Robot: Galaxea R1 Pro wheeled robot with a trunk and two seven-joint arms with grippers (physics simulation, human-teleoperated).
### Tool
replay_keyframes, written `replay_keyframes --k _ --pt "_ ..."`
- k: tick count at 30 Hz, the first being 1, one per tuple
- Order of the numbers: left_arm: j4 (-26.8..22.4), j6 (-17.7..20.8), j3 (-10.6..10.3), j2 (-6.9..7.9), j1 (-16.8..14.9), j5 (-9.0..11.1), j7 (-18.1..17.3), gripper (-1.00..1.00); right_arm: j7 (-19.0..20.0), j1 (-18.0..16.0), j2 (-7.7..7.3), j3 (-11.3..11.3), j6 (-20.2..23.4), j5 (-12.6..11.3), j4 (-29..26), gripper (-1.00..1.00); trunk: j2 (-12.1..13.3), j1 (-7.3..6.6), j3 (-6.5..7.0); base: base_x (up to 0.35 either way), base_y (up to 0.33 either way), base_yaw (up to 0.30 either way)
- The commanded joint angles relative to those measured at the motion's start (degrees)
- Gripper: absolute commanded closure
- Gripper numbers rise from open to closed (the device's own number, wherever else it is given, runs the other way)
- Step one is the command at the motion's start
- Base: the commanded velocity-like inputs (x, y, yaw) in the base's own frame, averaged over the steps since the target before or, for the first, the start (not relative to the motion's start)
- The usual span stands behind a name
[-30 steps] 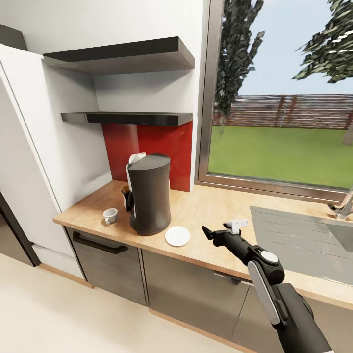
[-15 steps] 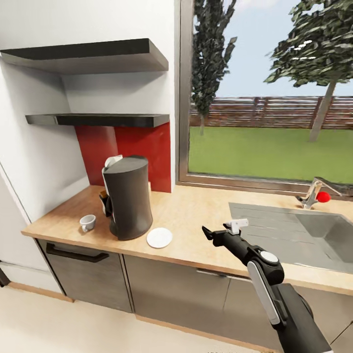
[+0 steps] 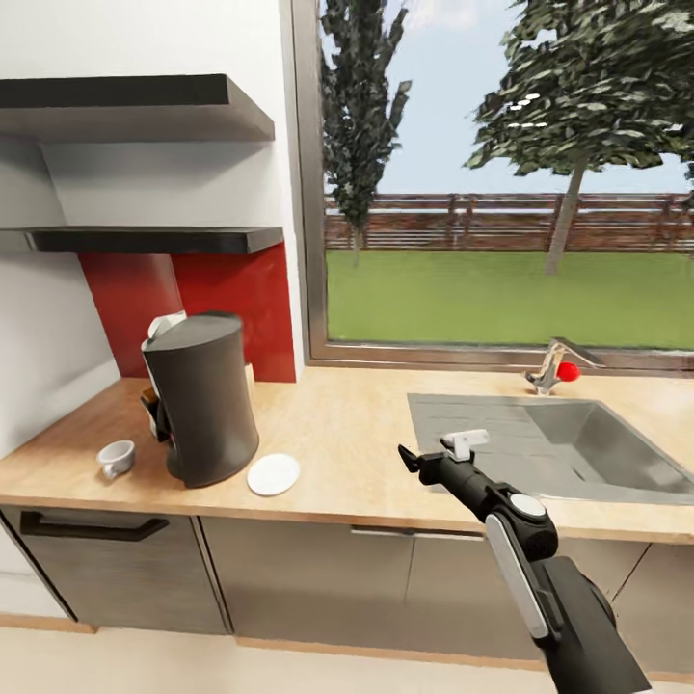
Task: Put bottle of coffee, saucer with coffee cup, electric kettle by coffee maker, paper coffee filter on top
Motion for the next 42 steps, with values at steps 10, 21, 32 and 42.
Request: replay_keyframes --k 10,21,32,42 --pt "-0.03 -0.22 0.96 -0.04 -0.04 -0.46 -0.05 -1.0 -0.06 -0.07 0.14 0.08 -2.39 2.14 0.04 -1.0 -0.13 0.04 -0.13 0.0 0.0 -0.291" --pt "-0.01 -0.21 0.95 -0.04 -0.04 -0.62 -0.05 -1.0 -0.08 -0.07 0.18 0.08 -2.52 2.28 0.13 -1.0 -0.13 0.04 -0.13 0.023 -0.05 -0.291" --pt "-0.03 -0.24 1.06 -0.04 -0.04 -0.56 -0.03 -1.0 -0.06 -0.07 0.1 0.08 -2.52 2.3 0.14 -1.0 -0.13 0.04 -0.13 0.115 -0.238 -0.291" --pt "-0.03 -0.23 1.07 -0.04 -0.04 -0.54 -0.01 -1.0 -0.06 -0.07 0.1 0.08 -2.52 2.3 0.23 -1.0 -0.13 0.04 -0.13 0.092 -0.265 -0.291"
